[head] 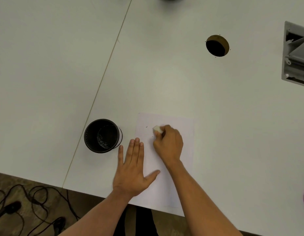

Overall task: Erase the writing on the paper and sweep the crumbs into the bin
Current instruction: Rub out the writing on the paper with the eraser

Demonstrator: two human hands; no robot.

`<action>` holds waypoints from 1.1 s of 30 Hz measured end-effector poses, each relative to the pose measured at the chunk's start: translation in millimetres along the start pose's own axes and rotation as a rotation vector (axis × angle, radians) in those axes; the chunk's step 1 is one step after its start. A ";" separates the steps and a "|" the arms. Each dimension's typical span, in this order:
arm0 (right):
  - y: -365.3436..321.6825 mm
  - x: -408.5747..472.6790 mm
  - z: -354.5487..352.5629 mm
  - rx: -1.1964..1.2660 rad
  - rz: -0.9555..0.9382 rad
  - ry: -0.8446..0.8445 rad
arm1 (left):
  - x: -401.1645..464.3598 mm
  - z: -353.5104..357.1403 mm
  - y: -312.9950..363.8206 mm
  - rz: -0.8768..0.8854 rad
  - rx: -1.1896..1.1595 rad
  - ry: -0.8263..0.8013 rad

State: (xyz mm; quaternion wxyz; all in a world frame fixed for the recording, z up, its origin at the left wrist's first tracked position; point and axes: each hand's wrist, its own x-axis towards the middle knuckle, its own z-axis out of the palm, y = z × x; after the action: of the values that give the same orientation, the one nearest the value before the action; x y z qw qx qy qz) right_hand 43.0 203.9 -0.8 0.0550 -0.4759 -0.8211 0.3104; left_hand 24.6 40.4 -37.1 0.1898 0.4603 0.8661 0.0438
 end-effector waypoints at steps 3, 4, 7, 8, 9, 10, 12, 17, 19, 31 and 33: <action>-3.9 19.8 -3.2 0.017 0.022 0.014 | 0.7 -0.4 0.0 -0.009 -0.005 -0.011; -4.1 16.1 -2.9 0.032 0.027 0.026 | 0.6 -0.9 -0.1 -0.007 -0.004 -0.011; -1.6 -18.0 2.1 0.051 -0.005 0.006 | 0.3 -0.8 -0.4 0.010 -0.002 0.001; -0.7 -29.6 2.3 0.042 -0.022 -0.023 | 0.5 -0.9 -0.5 0.015 0.000 0.005; 2.1 -35.0 2.4 0.034 -0.034 -0.036 | 0.6 -0.6 -0.5 0.016 0.002 0.006; 5.2 -32.0 1.5 0.029 -0.035 -0.033 | 0.5 -0.7 -0.2 0.012 0.005 0.004; 7.8 -11.9 -0.5 0.015 -0.029 -0.005 | 0.6 -1.3 0.0 0.002 0.006 0.001; 1.8 27.5 -9.9 0.017 0.033 0.061 | 0.2 -1.3 0.1 0.002 -0.001 0.009; -1.1 6.2 -5.6 0.029 -0.008 0.048 | -0.2 0.0 -0.3 0.010 -0.011 0.020; 4.0 24.1 -12.9 0.034 0.061 0.068 | 0.5 -1.5 -0.3 -0.007 0.009 -0.022; 3.8 -0.1 -12.0 0.067 0.034 0.071 | 0.4 -1.1 -0.3 0.000 -0.005 -0.007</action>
State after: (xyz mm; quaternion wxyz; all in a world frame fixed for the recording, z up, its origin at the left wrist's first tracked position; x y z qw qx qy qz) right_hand 50.4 210.6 6.6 0.0947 -0.4982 -0.7996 0.3217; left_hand 23.7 40.7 -36.3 0.1942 0.4599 0.8654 0.0442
